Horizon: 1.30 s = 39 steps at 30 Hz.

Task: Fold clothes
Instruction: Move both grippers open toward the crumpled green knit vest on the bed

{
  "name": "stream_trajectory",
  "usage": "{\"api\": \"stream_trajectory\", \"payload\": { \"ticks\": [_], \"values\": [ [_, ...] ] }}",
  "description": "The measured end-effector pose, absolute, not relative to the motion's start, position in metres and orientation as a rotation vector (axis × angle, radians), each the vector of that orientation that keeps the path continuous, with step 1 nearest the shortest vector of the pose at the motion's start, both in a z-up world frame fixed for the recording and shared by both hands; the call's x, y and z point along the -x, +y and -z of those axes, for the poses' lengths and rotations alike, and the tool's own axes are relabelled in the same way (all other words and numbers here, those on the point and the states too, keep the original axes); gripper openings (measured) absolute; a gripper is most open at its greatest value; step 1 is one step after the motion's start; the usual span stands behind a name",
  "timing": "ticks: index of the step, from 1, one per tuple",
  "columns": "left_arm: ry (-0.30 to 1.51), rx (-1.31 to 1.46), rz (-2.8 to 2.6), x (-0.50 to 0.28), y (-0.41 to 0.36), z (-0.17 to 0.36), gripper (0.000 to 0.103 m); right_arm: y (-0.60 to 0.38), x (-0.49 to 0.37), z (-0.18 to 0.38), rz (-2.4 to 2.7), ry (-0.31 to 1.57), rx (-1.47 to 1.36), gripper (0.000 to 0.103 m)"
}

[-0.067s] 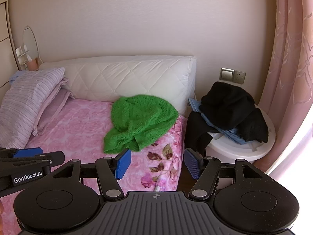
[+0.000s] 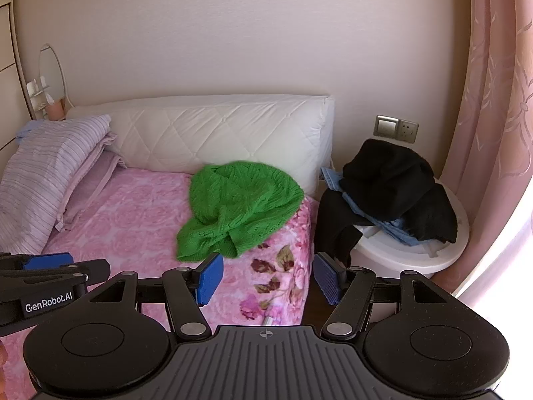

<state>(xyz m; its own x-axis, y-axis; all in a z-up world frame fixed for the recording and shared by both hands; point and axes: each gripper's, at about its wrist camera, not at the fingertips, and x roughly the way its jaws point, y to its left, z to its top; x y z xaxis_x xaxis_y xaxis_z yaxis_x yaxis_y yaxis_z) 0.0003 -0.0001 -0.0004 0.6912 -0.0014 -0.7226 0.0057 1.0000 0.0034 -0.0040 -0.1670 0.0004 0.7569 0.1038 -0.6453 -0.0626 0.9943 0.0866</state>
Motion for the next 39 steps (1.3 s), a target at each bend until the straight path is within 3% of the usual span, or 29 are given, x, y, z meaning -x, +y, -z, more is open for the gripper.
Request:
{"api": "stream_trajectory", "payload": {
  "ticks": [39],
  "values": [
    [0.865, 0.083, 0.019, -0.026, 0.047, 0.034, 0.038, -0.145, -0.028, 0.009, -0.040, 0.782, -0.014, 0.064]
  ]
}}
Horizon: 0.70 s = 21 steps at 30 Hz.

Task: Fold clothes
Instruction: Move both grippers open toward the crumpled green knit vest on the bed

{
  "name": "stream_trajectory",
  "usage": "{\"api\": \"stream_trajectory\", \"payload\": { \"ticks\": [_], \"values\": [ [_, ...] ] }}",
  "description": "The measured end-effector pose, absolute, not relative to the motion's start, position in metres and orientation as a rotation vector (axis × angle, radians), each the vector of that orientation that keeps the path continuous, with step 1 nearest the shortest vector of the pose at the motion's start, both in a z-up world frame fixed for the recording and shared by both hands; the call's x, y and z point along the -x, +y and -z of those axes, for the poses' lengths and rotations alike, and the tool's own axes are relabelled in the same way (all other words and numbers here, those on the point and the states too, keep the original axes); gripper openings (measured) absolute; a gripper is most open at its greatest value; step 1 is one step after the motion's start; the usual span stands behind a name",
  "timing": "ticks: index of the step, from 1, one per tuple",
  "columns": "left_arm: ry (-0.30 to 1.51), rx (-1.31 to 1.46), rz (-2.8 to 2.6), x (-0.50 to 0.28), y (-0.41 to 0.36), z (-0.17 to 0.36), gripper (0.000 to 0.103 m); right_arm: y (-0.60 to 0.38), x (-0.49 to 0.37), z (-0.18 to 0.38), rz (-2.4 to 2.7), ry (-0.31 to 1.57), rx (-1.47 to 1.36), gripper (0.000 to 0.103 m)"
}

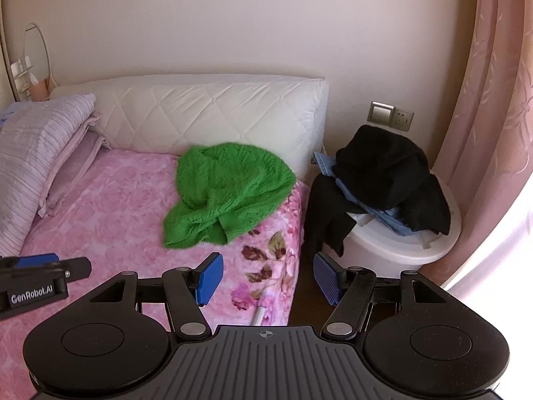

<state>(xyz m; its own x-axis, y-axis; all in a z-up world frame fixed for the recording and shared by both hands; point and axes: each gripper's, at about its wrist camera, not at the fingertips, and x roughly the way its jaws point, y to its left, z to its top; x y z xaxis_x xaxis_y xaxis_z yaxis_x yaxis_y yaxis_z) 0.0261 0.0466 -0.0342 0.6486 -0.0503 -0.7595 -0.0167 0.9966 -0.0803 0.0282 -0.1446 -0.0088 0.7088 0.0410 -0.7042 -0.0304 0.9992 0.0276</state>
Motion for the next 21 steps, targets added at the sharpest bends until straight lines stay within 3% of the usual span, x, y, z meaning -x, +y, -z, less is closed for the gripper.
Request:
{"api": "stream_trajectory", "payload": {
  "ticks": [21],
  "values": [
    [0.882, 0.114, -0.050, -0.065, 0.048, 0.037, 0.039, -0.144, -0.074, 0.022, -0.129, 0.805, -0.019, 0.064]
  ]
}}
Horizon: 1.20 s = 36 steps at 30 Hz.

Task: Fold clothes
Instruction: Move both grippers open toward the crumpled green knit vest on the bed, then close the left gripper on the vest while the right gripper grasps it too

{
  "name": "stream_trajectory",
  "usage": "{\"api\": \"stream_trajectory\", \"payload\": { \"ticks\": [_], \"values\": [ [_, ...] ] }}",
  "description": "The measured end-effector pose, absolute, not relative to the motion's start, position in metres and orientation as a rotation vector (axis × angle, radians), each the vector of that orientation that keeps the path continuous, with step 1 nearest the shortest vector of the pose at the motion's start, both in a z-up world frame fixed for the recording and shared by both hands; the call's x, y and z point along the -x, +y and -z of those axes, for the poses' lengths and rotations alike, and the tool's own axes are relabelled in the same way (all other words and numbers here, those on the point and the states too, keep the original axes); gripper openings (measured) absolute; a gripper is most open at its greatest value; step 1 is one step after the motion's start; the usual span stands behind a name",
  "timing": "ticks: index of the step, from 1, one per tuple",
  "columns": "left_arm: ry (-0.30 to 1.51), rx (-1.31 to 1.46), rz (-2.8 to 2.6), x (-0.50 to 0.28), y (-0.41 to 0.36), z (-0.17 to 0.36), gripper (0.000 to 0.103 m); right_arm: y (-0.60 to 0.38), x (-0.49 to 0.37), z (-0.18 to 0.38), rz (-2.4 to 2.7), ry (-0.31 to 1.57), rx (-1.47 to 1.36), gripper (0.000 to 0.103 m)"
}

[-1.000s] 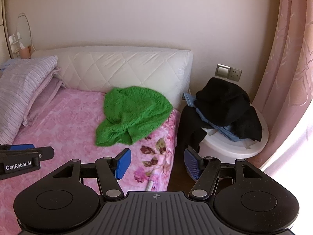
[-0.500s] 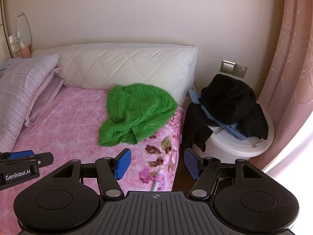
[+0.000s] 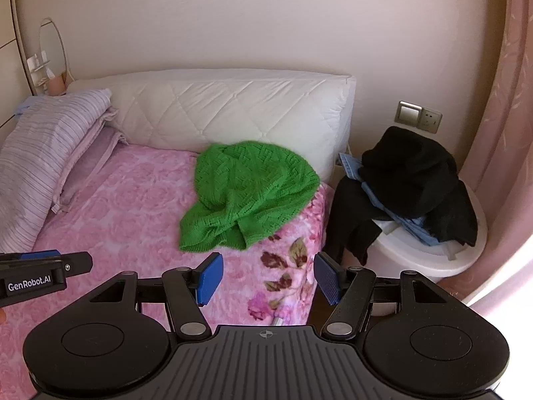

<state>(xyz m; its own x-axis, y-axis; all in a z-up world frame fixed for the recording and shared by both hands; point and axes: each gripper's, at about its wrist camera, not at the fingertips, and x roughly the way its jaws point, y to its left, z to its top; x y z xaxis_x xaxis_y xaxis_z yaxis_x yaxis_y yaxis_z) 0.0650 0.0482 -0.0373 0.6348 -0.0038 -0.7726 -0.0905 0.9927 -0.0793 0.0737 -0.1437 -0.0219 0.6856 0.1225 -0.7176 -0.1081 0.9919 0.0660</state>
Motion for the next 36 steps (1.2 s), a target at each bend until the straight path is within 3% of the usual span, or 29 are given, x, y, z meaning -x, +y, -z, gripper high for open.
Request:
{"api": "stream_trajectory", "payload": {
  "ticks": [26, 36],
  "values": [
    [1.041, 0.102, -0.077, -0.218, 0.006, 0.106, 0.039, -0.190, -0.240, 0.089, -0.242, 1.016, -0.045, 0.064],
    [1.107, 0.130, -0.094, -0.269, 0.015, 0.163, 0.039, -0.200, -0.304, 0.135, -0.239, 1.123, -0.083, 0.064]
  ]
}}
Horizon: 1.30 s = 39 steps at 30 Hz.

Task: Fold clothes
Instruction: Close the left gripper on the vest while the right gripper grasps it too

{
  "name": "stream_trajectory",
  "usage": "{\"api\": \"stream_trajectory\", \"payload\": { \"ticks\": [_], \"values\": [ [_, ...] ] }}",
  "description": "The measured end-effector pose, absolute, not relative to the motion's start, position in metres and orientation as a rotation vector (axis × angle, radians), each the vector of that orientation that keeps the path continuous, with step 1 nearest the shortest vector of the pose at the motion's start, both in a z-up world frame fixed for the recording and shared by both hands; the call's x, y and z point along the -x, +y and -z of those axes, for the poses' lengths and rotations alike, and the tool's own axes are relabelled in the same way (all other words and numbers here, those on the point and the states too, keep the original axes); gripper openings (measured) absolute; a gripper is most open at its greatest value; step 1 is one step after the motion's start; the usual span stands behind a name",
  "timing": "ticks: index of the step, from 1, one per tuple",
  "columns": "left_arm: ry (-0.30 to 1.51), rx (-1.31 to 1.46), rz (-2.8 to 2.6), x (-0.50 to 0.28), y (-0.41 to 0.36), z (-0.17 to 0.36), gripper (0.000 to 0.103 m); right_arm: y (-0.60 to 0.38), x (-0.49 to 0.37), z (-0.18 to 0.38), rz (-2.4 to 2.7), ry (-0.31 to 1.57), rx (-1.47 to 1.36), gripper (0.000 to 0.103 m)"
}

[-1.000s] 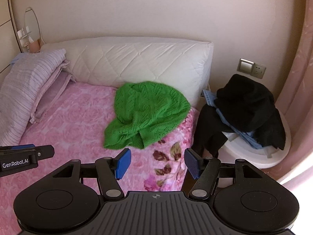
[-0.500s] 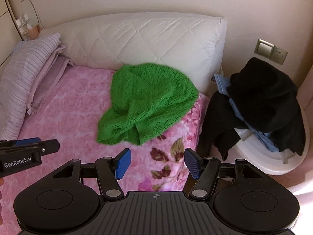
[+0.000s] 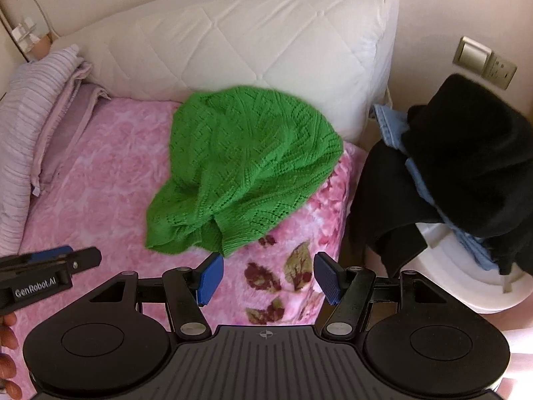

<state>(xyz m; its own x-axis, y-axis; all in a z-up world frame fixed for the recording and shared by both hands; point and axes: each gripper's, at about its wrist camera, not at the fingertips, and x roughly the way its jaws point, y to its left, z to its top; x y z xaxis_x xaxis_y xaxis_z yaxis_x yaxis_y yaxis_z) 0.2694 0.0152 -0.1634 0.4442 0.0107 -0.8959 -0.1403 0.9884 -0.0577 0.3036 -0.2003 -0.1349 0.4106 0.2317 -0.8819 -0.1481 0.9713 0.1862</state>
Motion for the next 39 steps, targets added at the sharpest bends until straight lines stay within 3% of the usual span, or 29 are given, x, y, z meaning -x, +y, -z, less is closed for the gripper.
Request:
{"api": "stream_trajectory", "payload": {
  "ticks": [22, 29, 33, 34, 39],
  "values": [
    [1.166, -0.173, 0.178, -0.381, 0.022, 0.315, 0.040, -0.208, -0.439, 0.267, -0.102, 1.278, -0.396, 0.064],
    [1.142, -0.218, 0.205, -0.389, 0.035, 0.334, 0.050, -0.204, -0.455, 0.296, -0.117, 1.256, -0.584, 0.064],
    [1.154, -0.170, 0.211, -0.403, 0.042, 0.346, 0.050, -0.197, -0.466, 0.314, -0.106, 1.241, -0.710, 0.064],
    [1.157, -0.145, 0.213, -0.406, 0.045, 0.348, 0.049, -0.196, -0.469, 0.318, -0.092, 1.239, -0.731, 0.064],
    [1.169, 0.040, 0.225, -0.417, 0.064, 0.351, 0.020, -0.186, -0.484, 0.336, -0.053, 1.230, -0.767, 0.063]
  ]
}}
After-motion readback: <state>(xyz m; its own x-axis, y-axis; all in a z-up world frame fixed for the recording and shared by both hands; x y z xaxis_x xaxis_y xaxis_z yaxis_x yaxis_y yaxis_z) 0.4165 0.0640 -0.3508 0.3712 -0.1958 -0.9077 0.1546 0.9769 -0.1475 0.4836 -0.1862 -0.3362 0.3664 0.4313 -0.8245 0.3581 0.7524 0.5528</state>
